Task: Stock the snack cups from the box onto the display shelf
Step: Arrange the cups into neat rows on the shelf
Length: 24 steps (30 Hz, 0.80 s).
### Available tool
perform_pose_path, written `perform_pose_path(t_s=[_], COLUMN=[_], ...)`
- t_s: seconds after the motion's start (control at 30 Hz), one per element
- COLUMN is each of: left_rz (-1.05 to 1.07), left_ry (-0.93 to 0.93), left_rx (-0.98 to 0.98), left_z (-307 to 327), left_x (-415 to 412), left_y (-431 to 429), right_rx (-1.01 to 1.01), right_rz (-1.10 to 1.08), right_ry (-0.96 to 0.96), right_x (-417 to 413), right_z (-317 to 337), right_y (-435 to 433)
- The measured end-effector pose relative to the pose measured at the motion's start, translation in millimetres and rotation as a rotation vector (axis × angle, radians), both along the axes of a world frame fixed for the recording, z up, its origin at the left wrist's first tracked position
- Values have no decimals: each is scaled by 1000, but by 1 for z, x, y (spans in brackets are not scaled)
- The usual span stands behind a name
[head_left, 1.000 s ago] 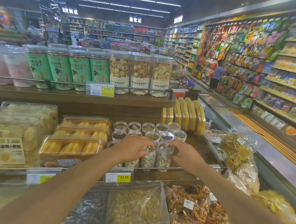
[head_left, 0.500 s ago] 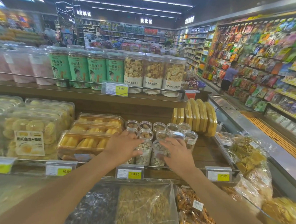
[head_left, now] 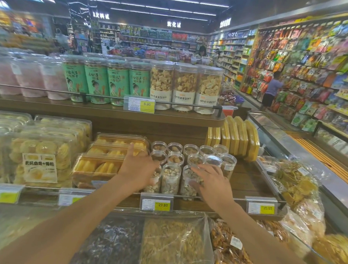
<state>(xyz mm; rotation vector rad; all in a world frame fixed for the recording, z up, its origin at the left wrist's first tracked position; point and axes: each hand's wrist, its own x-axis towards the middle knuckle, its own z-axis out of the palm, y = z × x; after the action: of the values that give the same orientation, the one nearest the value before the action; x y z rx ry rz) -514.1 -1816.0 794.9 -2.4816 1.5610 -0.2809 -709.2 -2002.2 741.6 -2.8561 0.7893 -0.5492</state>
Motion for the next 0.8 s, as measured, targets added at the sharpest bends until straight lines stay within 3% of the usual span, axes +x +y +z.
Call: perform_pose_path(t_s=[0.17,0.4,0.53,0.7,0.8], left_rz=[-104,-74,-77,-126,-134], left_ry=[83,74,113,300,317], left_rx=[-31,-17,-41,-56,-34], left_z=[-1,-4,0,-4,-7], left_x=[3,3,-8,-23,-26], left_y=[1,-4,-14,-48,-71], right_rx=[38,67,37,495,699], right_rz=[-26,33,5,-295,-320], right_ry=[-18,-67,-256,-334,-375], right_x=[-2,-4,-21,-27,-23], right_z=[4,-5,3,19,20], right_y=[-1,-7,-25,-72,-84])
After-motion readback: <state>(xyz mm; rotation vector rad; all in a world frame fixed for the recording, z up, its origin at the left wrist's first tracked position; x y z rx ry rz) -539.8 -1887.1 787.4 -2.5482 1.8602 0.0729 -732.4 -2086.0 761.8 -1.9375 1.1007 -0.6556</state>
